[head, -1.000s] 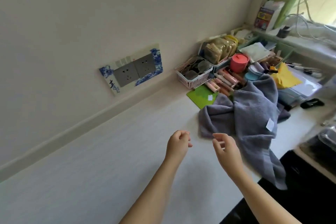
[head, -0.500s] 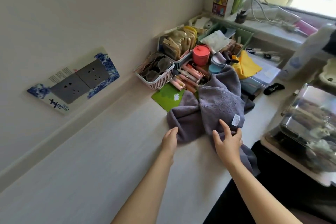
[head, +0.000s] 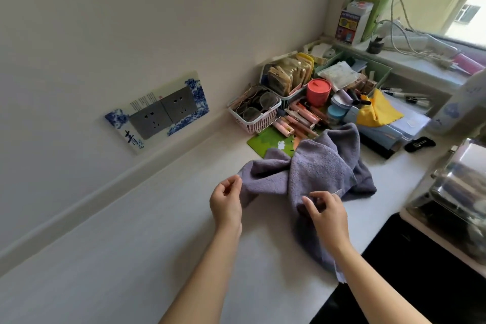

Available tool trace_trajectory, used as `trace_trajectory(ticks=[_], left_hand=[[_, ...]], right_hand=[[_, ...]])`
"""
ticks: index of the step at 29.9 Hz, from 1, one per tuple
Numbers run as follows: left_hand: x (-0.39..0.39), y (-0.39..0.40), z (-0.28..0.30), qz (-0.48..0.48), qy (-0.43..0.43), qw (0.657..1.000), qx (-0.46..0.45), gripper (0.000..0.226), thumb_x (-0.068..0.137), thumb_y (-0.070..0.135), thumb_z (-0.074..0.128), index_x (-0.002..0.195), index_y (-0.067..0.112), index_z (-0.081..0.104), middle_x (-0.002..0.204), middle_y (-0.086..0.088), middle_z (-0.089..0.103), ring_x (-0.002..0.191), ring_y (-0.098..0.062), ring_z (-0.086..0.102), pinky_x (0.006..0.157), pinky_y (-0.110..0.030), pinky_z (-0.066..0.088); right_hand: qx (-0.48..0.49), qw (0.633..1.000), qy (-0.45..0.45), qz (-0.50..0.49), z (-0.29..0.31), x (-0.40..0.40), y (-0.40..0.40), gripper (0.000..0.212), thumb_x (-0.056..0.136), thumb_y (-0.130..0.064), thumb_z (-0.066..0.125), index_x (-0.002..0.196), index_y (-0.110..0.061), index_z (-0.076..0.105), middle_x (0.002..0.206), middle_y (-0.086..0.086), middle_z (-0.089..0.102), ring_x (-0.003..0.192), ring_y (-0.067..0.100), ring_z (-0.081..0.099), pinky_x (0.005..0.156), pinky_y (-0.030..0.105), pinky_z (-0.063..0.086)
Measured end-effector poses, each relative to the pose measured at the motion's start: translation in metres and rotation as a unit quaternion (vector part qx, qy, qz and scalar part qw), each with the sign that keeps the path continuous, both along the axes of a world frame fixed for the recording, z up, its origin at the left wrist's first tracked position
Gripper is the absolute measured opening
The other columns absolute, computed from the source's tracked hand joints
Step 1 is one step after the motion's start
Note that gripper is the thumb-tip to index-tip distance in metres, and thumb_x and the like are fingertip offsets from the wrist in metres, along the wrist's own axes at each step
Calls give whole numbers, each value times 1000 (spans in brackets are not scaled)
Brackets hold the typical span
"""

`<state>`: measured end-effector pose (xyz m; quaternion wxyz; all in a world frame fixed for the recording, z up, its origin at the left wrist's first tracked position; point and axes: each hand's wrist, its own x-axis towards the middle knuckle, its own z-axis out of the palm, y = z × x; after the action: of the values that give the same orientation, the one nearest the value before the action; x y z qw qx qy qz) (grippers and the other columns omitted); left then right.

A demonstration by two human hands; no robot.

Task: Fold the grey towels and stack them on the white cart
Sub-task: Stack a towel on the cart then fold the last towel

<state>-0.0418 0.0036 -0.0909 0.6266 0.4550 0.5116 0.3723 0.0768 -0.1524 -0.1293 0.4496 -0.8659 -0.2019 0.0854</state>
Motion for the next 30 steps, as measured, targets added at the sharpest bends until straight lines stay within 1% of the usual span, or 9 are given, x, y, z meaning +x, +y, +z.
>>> trace_trajectory(ticks=[3, 10, 13, 16, 19, 21, 22, 24, 30], left_hand=[[-34, 7, 11, 49, -30, 998, 0, 16, 89, 7, 62, 79, 19, 64, 83, 4, 65, 77, -6, 59, 72, -18, 46], [-164, 27, 16, 164, -24, 986, 17, 16, 91, 7, 58, 83, 20, 64, 90, 2, 66, 83, -9, 61, 77, -21, 46], [-223, 30, 14, 207, -5, 978, 20, 18, 92, 5, 56, 85, 20, 64, 90, 3, 65, 89, -15, 61, 84, -27, 45], [-286, 28, 14, 249, 4, 968, 18, 20, 92, 5, 55, 83, 21, 63, 92, 0, 66, 94, -18, 61, 89, -31, 47], [-367, 20, 12, 309, 12, 951, 26, 13, 93, 6, 55, 88, 14, 64, 97, -5, 65, 93, -19, 60, 84, -28, 47], [-395, 14, 14, 325, 32, 944, 33, 9, 92, 7, 56, 90, 11, 64, 95, -5, 65, 89, -17, 60, 75, -21, 45], [-400, 13, 15, 326, 51, 943, 33, 8, 92, 9, 56, 91, 11, 64, 94, -5, 65, 88, -17, 59, 73, -21, 44], [-442, 3, 15, 344, 83, 935, 23, 11, 93, 11, 55, 96, 10, 66, 95, -3, 64, 91, -19, 59, 78, -24, 42], [-523, -18, 0, 345, 187, 920, 1, 21, 92, 4, 50, 104, 2, 68, 110, -12, 67, 106, -28, 58, 85, -25, 40]], right_hand=[[32, 999, -19, 28, 10, -32, 14, 10, 79, -20, 74, 81, -15, 66, 82, 3, 57, 78, 18, 53, 73, 11, 31], [38, 991, -9, 130, 20, -134, 56, 11, 80, -19, 74, 83, -10, 69, 84, 4, 58, 72, 12, 53, 72, 11, 33], [27, 982, -14, 188, 24, -180, 72, 11, 81, -22, 73, 83, -12, 69, 84, 2, 56, 73, 6, 51, 78, 19, 40], [-24, 956, -24, 293, 24, -232, 91, 33, 72, -36, 79, 92, -10, 70, 93, 5, 53, 88, 19, 49, 87, 30, 43], [-146, 887, -97, 428, 17, -303, 110, 61, 62, -48, 82, 110, -16, 66, 104, 10, 50, 102, 28, 44, 89, 32, 35], [-174, 863, -113, 461, 14, -324, 116, 50, 68, -43, 79, 110, -20, 67, 103, 7, 48, 106, 30, 44, 85, 29, 34], [-164, 868, -104, 457, 16, -325, 117, 41, 71, -39, 78, 105, -18, 70, 99, 5, 48, 106, 32, 44, 81, 28, 34], [-124, 866, -115, 471, 20, -358, 120, 28, 74, -35, 76, 95, -15, 73, 91, 2, 46, 105, 30, 45, 75, 26, 31], [-97, 870, -140, 462, 38, -413, 125, 30, 82, -47, 66, 94, -19, 71, 89, -4, 47, 101, 23, 44, 74, 26, 31]])
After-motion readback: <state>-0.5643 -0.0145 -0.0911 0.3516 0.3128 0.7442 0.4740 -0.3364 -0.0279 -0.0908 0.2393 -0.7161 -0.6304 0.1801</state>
